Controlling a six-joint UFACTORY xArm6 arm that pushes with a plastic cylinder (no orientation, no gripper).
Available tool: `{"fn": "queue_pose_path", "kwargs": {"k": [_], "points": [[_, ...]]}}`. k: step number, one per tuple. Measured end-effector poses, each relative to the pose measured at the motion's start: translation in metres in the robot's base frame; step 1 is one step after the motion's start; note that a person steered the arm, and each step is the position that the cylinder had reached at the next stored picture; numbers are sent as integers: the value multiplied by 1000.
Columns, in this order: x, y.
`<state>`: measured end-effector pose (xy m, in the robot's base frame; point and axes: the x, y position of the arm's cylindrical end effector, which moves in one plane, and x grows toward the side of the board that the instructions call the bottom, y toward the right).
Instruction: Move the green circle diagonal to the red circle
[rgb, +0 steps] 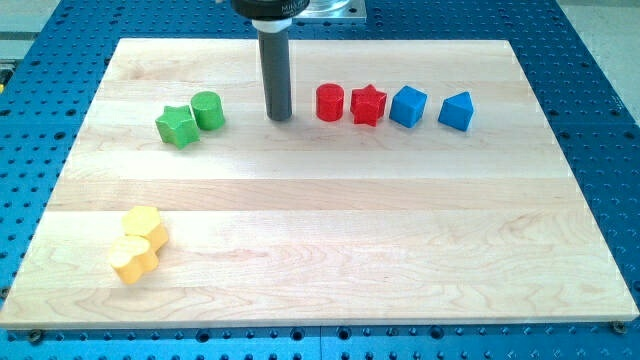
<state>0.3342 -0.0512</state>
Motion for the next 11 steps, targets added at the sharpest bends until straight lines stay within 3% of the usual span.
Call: {"fn": "queue_pose_path", "kwargs": {"k": [1,5,8,10,11], "points": [[-25,-13],[-8,-159],[-8,-169],[38,-114],[7,-125]]}}
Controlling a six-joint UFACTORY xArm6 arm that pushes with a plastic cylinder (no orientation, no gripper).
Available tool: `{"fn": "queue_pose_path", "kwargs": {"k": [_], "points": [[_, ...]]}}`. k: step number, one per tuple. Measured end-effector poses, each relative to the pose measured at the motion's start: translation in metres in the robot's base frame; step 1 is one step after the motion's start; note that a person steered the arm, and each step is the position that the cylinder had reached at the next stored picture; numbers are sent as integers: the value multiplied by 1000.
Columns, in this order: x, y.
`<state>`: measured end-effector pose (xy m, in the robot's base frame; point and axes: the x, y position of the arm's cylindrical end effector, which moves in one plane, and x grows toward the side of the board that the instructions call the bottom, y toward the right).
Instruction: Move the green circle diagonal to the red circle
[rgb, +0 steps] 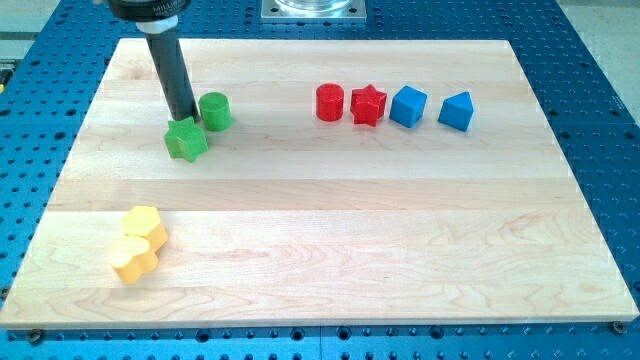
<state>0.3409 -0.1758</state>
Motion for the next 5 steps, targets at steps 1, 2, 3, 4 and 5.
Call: {"fn": "queue_pose_path", "kwargs": {"k": [1,2,3,4,5], "points": [[11,31],[33,101],[53,110],[35,104],[27,125]]}}
